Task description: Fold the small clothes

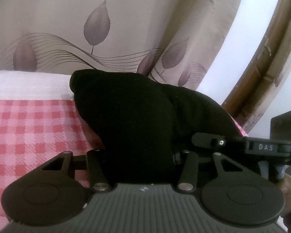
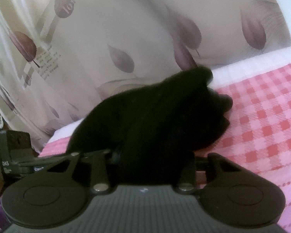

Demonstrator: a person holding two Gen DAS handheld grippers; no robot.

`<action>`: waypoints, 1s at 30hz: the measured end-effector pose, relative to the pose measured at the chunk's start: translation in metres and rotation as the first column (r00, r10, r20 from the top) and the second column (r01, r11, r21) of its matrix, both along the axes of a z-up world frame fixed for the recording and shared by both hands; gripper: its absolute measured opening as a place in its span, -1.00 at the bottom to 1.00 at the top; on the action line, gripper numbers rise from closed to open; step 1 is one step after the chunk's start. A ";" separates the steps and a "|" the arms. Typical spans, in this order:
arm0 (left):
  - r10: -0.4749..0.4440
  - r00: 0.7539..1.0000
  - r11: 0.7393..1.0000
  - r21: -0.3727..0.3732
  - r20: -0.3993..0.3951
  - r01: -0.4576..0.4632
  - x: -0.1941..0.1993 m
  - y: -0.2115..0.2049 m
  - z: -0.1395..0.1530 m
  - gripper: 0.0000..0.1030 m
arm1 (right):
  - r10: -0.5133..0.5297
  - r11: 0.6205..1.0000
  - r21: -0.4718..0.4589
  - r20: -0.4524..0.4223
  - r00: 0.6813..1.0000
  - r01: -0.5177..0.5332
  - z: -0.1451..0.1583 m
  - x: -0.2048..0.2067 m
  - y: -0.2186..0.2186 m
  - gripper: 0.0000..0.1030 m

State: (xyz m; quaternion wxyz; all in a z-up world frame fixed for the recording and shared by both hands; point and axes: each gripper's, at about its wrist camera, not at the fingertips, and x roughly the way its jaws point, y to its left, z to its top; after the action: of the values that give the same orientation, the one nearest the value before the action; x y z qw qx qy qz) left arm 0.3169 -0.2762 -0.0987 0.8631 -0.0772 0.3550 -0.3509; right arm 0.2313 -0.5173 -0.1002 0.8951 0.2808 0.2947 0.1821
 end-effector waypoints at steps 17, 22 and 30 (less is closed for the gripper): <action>0.036 0.999 0.996 0.078 0.019 -0.037 -0.025 0.027 0.017 -0.07 | -0.012 0.996 0.090 -0.042 0.999 0.015 0.001 -0.018 0.028 -0.30; 0.036 0.999 0.997 0.071 0.012 -0.037 -0.024 0.029 0.013 -0.07 | 0.017 0.995 0.098 -0.073 0.997 -0.010 -0.008 -0.010 0.031 0.22; 0.041 0.999 0.996 0.080 0.027 -0.043 -0.028 0.029 0.013 -0.07 | 0.020 0.994 0.108 -0.040 0.999 -0.016 -0.012 -0.016 0.041 -0.19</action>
State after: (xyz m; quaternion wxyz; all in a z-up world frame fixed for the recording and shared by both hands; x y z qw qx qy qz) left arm 0.2893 -0.2474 -0.0856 0.8771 -0.0455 0.3563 -0.3189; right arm 0.2150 -0.4761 -0.1120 0.8708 0.3294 0.3053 0.2000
